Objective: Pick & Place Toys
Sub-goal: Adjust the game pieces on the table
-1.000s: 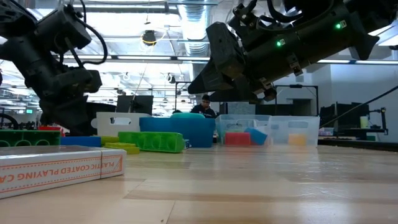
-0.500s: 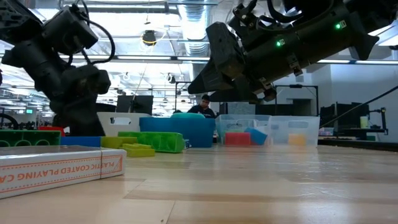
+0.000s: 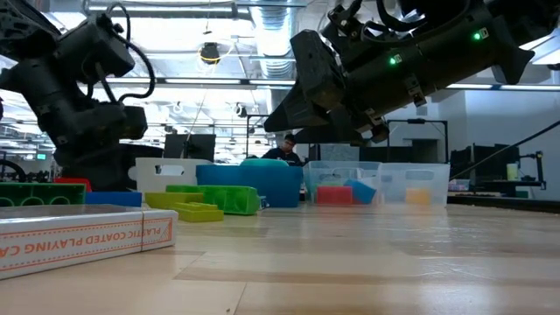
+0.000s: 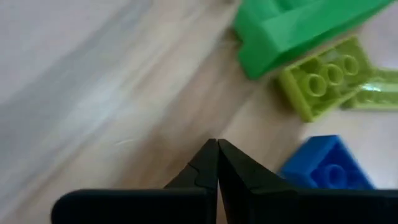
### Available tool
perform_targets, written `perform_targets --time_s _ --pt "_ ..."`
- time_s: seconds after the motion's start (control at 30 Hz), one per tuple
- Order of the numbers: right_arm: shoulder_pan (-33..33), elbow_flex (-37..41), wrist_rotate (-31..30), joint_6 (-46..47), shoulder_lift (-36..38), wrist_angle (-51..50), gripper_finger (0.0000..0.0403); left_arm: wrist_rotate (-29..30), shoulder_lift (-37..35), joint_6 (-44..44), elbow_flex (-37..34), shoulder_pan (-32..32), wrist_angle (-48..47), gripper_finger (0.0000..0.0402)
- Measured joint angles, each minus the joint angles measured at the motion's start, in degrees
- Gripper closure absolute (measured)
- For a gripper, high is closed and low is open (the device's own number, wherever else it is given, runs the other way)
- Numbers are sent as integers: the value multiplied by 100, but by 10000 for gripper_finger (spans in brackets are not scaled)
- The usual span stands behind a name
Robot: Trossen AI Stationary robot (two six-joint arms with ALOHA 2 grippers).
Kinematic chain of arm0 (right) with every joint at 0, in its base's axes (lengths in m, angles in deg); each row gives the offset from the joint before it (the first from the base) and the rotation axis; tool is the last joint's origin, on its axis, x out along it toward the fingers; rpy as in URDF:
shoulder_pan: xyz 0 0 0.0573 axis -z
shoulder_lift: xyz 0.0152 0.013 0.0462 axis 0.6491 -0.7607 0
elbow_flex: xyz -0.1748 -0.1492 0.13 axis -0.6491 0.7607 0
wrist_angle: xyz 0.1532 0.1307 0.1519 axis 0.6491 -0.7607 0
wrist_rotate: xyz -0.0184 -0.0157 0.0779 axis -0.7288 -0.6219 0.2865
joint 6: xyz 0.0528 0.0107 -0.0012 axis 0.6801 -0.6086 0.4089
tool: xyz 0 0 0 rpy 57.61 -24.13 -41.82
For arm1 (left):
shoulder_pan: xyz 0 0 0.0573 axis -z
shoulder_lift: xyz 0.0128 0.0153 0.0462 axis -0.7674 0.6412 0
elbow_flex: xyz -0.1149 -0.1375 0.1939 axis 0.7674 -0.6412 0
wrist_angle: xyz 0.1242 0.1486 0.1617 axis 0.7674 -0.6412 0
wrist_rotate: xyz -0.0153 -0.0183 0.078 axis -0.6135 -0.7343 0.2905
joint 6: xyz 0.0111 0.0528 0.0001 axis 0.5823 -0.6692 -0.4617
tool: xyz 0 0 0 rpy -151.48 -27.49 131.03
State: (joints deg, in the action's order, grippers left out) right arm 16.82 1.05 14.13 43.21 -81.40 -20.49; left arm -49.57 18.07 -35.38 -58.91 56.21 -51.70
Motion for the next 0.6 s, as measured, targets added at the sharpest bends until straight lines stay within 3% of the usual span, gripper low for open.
perform_targets --time_s 0.17,0.6 --pt "2 0 0 2 0 3 121 462 -368 -34 -24 -7 -495 402" --pt "2 2 0 2 0 7 121 501 -2307 125 -21 -3 -2408 402"
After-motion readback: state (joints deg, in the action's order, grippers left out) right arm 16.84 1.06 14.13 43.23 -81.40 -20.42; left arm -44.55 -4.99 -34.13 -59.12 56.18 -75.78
